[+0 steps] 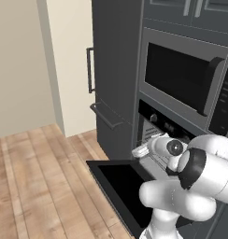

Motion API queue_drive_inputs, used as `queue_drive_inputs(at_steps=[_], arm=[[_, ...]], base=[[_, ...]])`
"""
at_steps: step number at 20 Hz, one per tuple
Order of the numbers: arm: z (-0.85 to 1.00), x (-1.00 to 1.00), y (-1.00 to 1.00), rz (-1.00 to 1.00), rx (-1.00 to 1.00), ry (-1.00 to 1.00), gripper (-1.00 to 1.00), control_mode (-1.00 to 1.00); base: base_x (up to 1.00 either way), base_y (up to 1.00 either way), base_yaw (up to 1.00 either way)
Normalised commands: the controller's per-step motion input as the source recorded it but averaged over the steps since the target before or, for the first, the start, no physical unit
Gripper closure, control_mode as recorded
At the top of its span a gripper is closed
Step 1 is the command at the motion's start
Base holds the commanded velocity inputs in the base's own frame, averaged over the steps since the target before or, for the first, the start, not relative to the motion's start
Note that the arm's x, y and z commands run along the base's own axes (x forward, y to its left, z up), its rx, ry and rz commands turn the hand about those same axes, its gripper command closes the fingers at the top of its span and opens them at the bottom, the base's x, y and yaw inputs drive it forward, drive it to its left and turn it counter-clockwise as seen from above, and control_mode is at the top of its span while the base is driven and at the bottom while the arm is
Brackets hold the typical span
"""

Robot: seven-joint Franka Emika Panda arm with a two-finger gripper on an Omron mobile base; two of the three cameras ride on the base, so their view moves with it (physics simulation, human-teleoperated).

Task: Take the baked cake out of the oven and place it on the plate for cooling. Then close the oven door.

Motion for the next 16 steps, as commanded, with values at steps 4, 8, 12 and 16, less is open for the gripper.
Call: queue_drive_inputs(at_steps=[4,8,12,16], arm=[[1.0,0.0,0.91,0.0,-0.22,0.02,-1.0,-1.0],[1.0,-0.11,0.83,0.0,-0.19,0.0,-1.0,-1.0],[1.0,-0.18,0.83,0.0,-0.18,0.02,-1.0,-1.0],[1.0,-0.19,0.83,-0.04,-0.21,0.08,-1.0,-1.0]], base=[[0.0,0.0,0.0],[0.0,0.0,0.0],[0.0,0.0,0.0],[0.0,0.0,0.0]])
